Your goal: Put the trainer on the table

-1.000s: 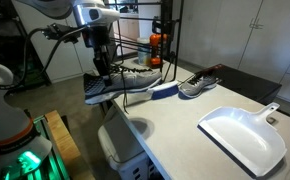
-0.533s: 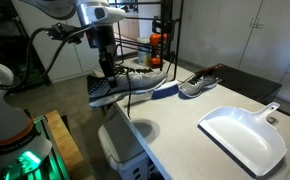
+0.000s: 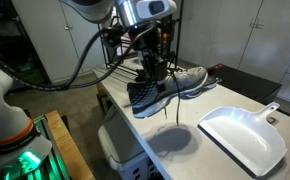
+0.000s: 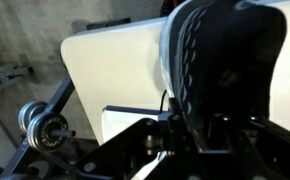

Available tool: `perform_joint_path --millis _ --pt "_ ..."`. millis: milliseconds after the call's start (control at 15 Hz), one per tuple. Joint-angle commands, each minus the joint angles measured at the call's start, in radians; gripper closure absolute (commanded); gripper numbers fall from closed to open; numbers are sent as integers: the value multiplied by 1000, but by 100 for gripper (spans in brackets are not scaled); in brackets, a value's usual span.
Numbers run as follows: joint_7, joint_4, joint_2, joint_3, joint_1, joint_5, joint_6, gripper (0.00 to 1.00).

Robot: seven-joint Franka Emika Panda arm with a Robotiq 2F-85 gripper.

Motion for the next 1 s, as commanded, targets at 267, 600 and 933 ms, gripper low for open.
perform_joint_path --millis 267,600,933 --pt "-111 417 385 2 25 346 -19 97" --pt "-111 400 388 15 15 323 6 90" --pt "-111 407 391 14 14 323 3 97"
